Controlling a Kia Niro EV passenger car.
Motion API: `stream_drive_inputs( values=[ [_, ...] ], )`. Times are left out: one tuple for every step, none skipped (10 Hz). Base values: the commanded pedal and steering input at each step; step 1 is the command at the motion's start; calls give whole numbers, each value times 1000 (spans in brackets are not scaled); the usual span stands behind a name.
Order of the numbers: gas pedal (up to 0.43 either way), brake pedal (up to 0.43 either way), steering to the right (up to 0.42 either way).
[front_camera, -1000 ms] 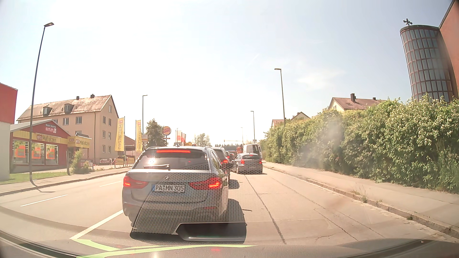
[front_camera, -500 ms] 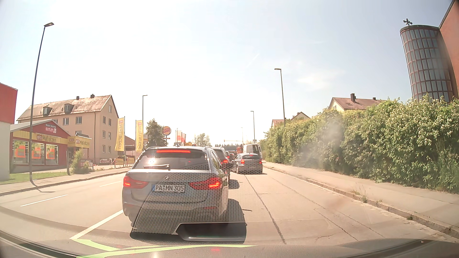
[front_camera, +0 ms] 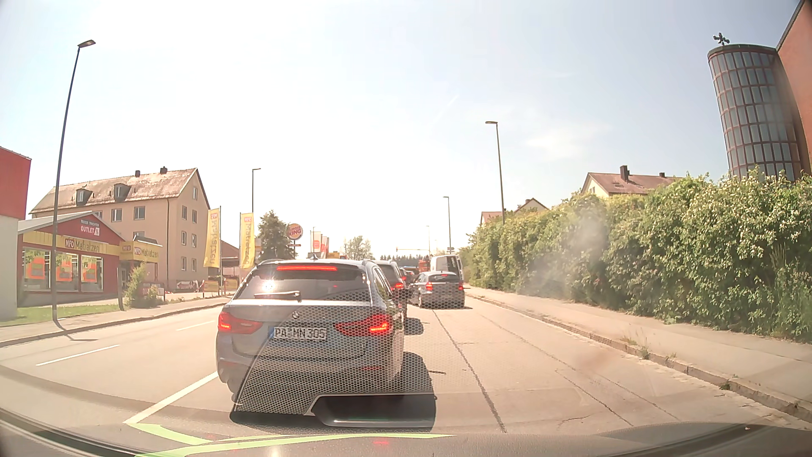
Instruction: Follow the waypoints while adhering to traffic rules and regulations
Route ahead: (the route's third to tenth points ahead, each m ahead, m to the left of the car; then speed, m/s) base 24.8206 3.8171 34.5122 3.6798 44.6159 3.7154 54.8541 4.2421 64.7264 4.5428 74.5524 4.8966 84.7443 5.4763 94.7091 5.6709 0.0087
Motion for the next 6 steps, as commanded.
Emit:
stream_drive_inputs(
  values=[
    [0, 360, -9],
    [0, 360, -9],
    [0, 360, -9],
    [0, 360, -9],
    [0, 360, -9],
    [0, 360, -9]
  ],
)
